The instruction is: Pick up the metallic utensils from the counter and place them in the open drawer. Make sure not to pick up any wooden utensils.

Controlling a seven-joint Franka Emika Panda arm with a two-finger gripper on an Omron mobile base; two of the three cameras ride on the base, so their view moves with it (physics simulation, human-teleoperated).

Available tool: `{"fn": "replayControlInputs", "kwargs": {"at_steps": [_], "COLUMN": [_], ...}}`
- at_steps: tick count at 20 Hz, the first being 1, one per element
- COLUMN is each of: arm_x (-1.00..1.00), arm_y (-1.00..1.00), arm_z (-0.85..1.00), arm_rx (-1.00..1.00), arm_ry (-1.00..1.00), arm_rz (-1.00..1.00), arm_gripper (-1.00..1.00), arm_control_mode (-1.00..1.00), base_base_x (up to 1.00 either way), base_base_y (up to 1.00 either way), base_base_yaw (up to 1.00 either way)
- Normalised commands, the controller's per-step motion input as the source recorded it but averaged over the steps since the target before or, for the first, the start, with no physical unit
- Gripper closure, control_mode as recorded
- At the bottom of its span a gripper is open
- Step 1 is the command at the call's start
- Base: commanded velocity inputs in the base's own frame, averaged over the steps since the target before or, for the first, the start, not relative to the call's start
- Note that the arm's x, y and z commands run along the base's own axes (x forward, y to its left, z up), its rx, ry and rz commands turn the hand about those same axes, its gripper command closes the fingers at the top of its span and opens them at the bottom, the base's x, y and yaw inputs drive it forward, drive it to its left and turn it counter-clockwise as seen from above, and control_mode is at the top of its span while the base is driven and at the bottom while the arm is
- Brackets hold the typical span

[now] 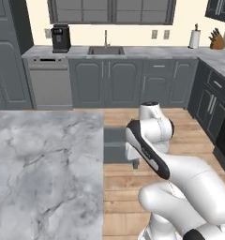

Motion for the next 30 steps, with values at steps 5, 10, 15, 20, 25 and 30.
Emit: {"fn": "replayControlInputs", "kwargs": {"at_steps": [5, 10, 15, 20, 25, 30], "arm_x": [0.00, 0.00, 0.00, 0.00, 0.00, 0.00], "arm_y": [0.00, 0.00, 0.00, 0.00, 0.00, 0.00], "arm_z": [0.00, 0.00, 0.00, 0.00, 0.00, 0.00], "arm_rx": [0.00, 0.00, 0.00, 0.00, 0.00, 0.00], "arm_ry": [0.00, 0.00, 0.00, 0.00, 0.00, 0.00], "arm_rz": [0.00, 0.00, 0.00, 0.00, 0.00, 0.00], "arm_gripper": [-1.00, -1.00, -1.00, -1.00, -1.00, -1.00], "arm_control_mode": [1.00, 1.00, 1.00, 1.00, 1.00, 1.00], "base_base_x": [-1.00, -1.00, -1.00, -1.00, -1.00, -1.00], "base_base_y": [0.00, 0.00, 0.00, 0.00, 0.00, 0.00], "base_base_yaw": [-0.06, -0.02, -0.05, -0.04, 0.00, 0.00]}}
